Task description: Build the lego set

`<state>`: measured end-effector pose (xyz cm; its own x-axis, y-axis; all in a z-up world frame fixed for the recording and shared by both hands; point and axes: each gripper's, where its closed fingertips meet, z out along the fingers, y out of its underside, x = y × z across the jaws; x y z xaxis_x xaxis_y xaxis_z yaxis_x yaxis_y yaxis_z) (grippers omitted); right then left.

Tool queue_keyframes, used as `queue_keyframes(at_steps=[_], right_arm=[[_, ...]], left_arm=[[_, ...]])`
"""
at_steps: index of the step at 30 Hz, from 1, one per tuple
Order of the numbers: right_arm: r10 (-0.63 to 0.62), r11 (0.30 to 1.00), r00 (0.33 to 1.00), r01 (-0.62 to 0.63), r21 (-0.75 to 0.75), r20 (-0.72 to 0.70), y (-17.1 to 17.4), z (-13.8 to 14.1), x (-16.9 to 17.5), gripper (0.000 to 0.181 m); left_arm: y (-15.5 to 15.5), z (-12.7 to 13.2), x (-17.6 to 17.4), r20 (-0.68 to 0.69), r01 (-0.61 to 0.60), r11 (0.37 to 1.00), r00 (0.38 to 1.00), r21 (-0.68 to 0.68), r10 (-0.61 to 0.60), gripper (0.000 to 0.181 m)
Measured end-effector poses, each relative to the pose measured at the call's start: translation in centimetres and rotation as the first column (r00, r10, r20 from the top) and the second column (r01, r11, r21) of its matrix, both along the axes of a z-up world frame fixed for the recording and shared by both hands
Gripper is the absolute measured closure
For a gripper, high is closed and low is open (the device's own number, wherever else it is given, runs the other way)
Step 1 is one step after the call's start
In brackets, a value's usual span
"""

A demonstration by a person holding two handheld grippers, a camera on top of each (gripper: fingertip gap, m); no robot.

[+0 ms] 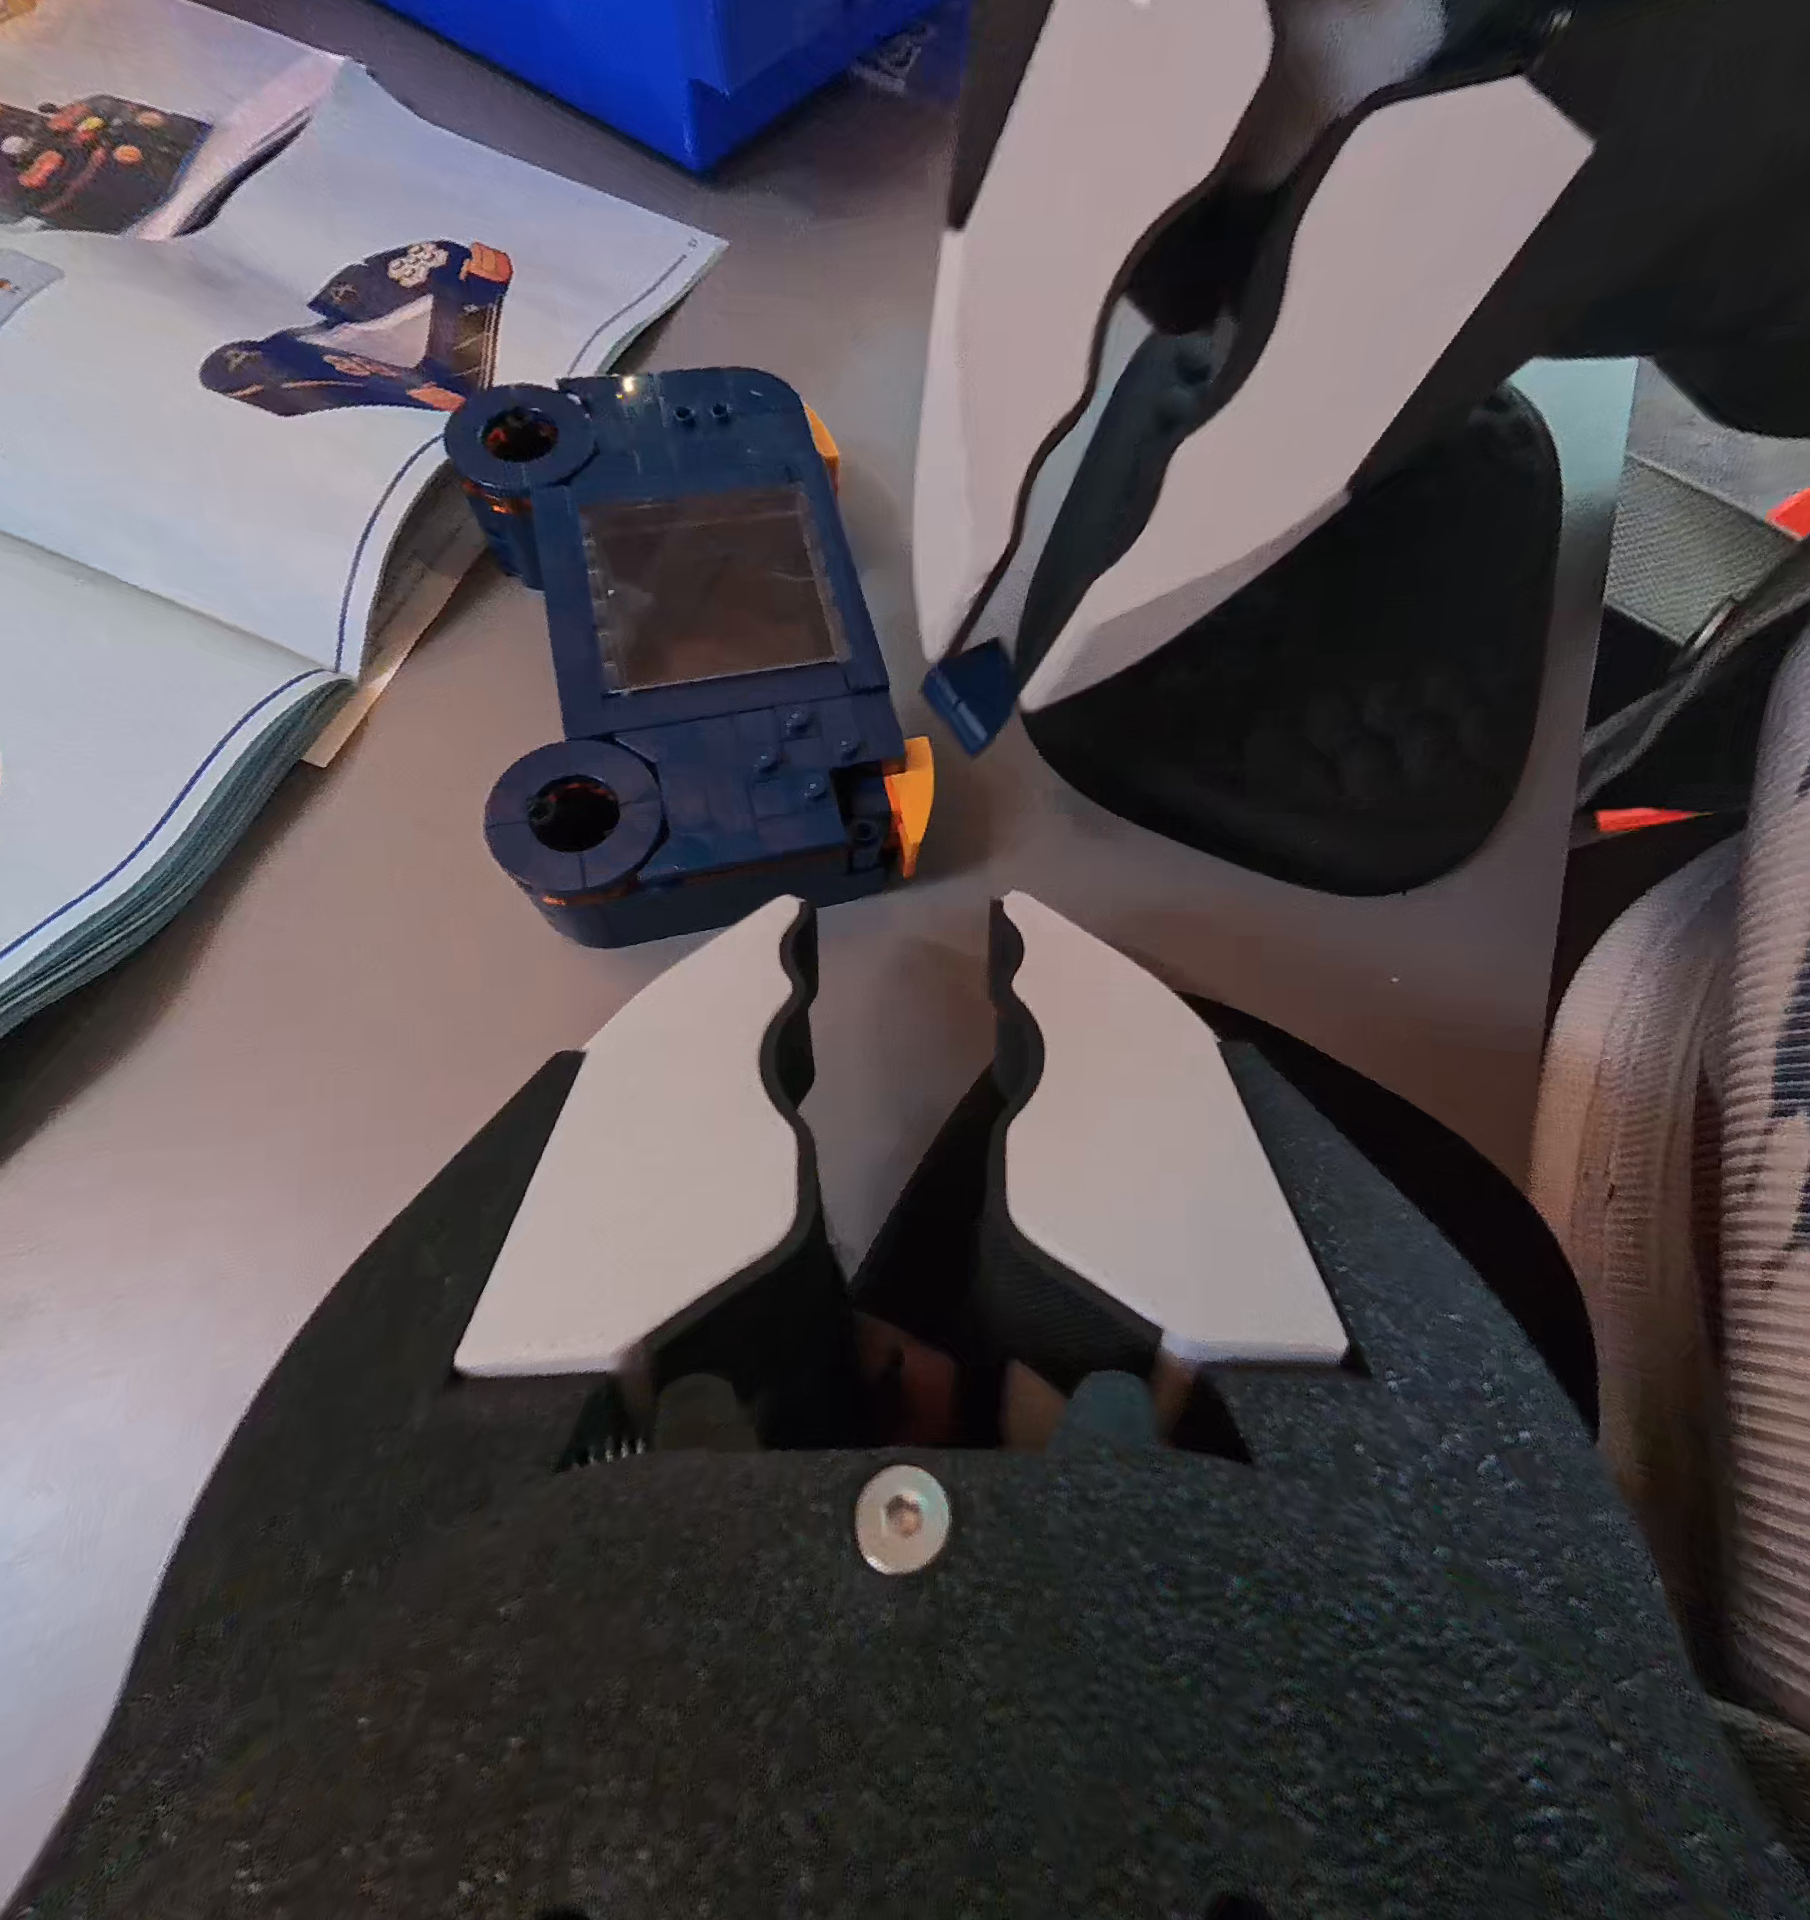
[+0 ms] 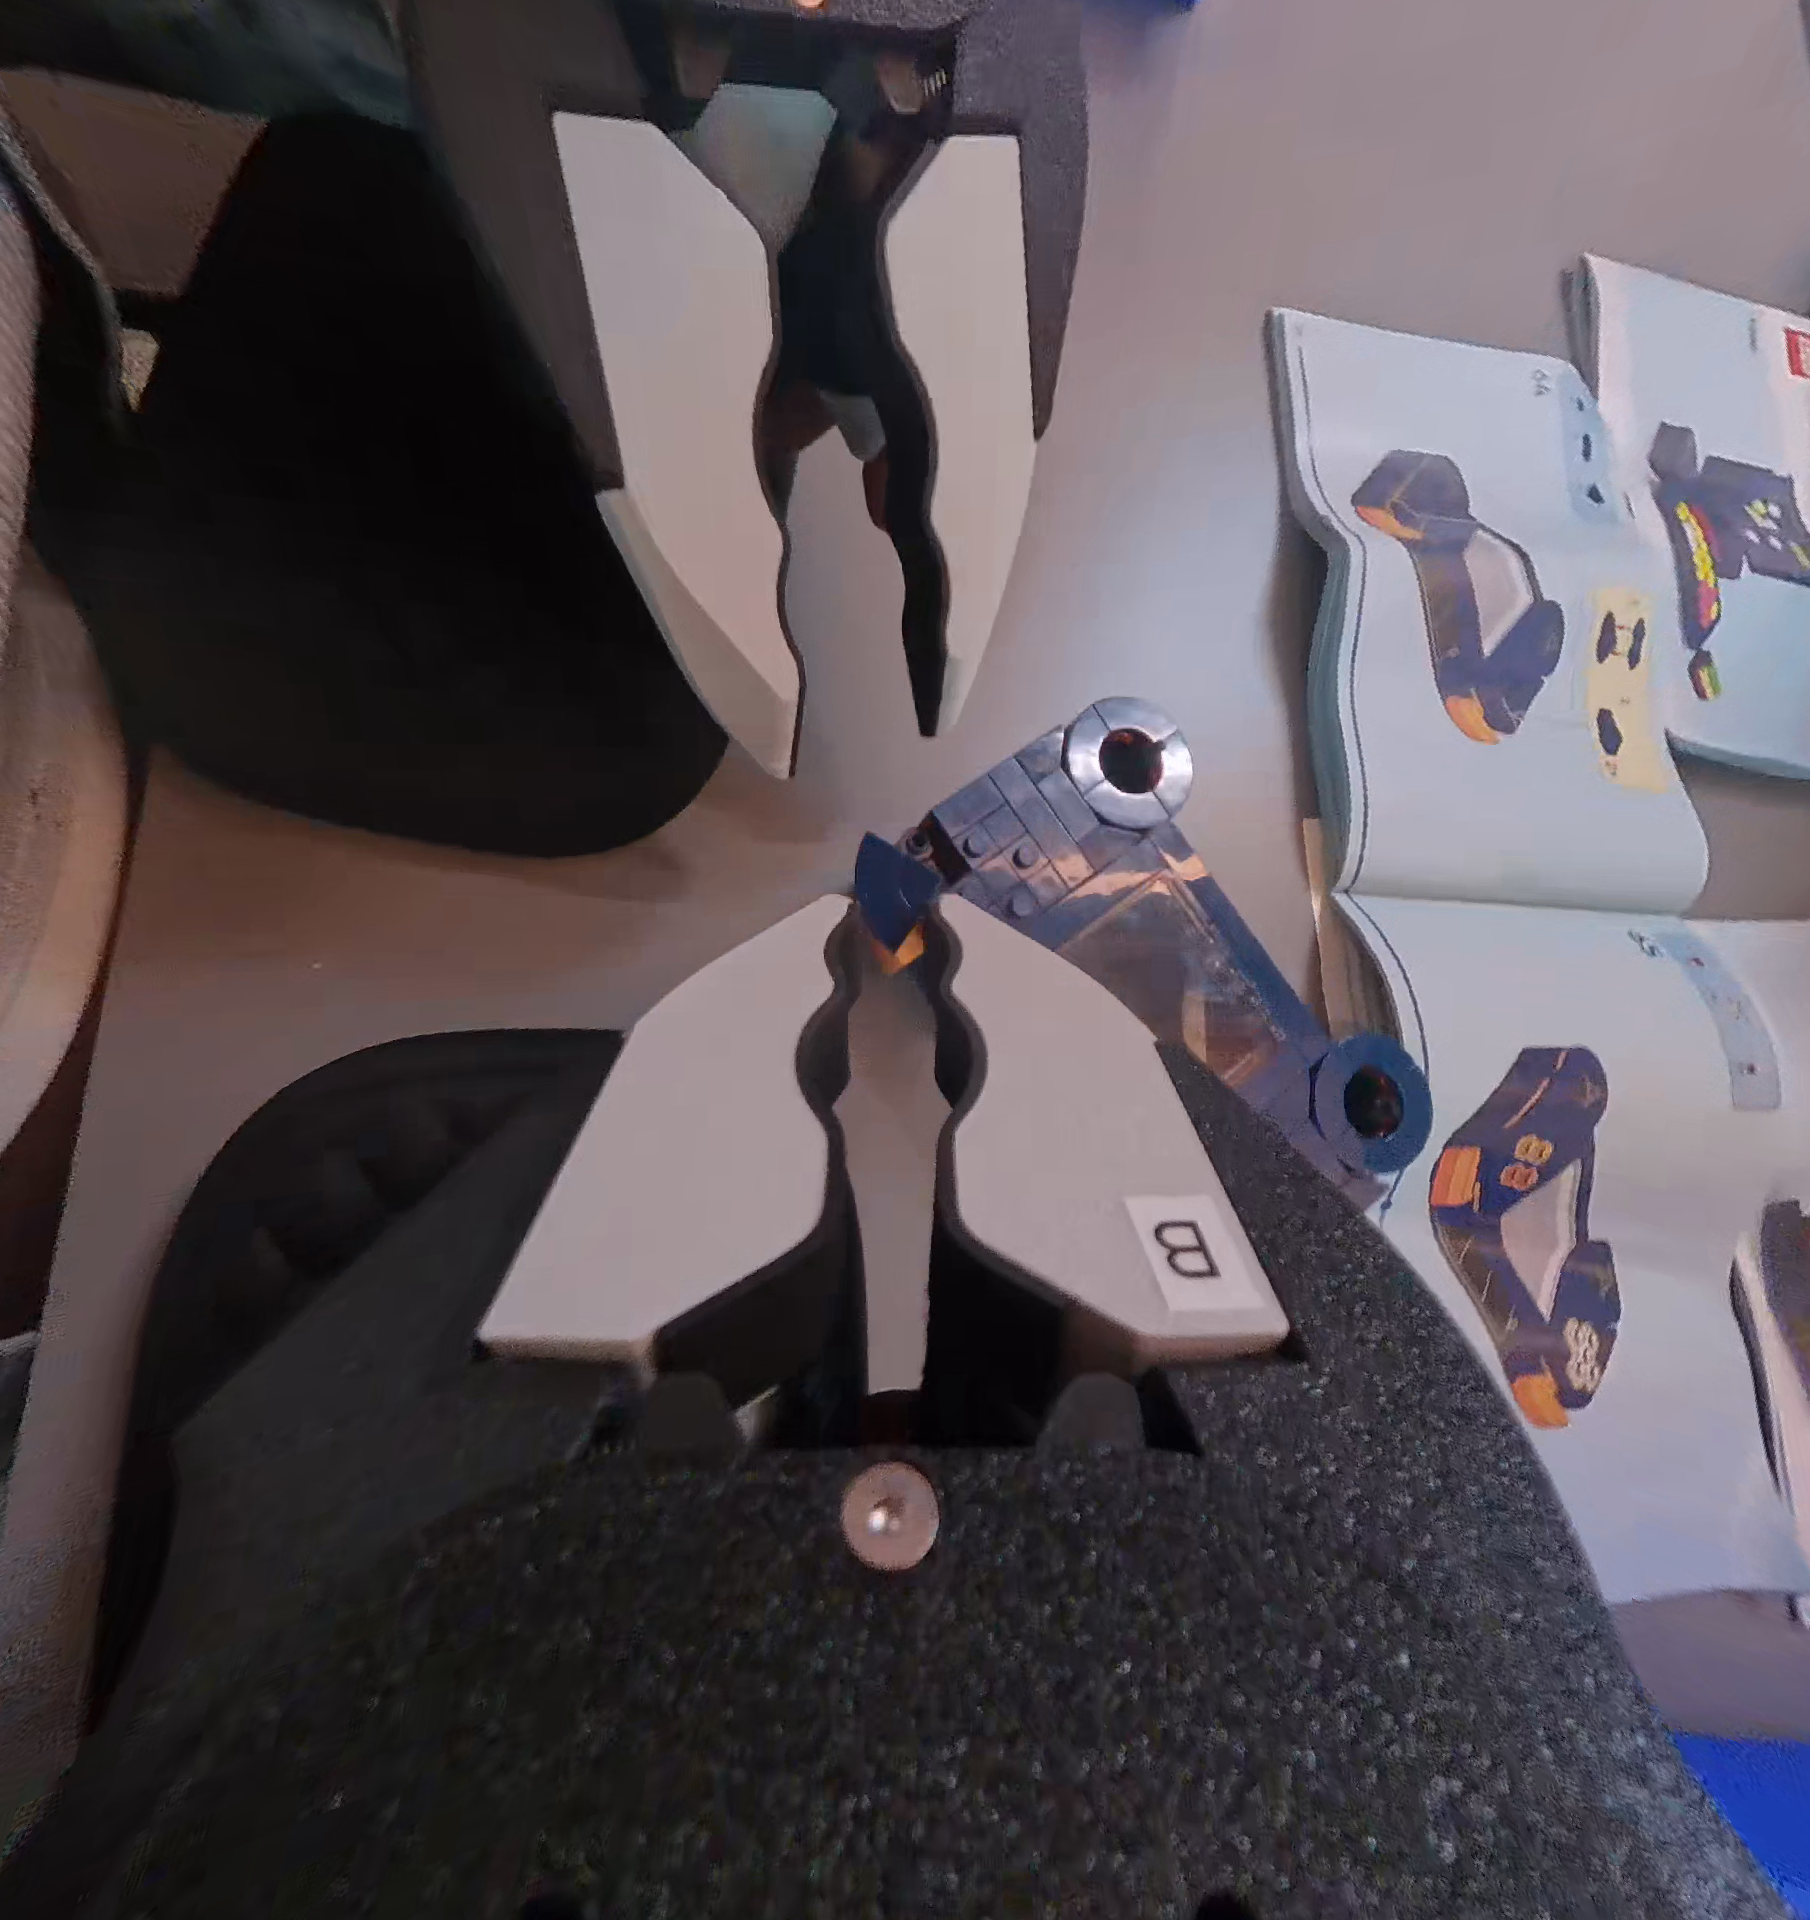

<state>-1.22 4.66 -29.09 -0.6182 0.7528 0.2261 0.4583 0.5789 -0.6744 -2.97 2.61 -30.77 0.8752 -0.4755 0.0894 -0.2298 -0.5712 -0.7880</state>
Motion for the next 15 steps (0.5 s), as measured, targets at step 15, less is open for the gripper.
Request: queue_keyframes(at_steps=[15], right_arm=[[-0.163, 0.986, 0.980, 0.164, -0.007, 0.115, 0.0, -1.8, -1.5, 0.171]], left_arm=[[1.4, 0.1, -0.6, 0.029, -0.069, 0.998, 0.997, -0.010, 0.069, 0.159]])
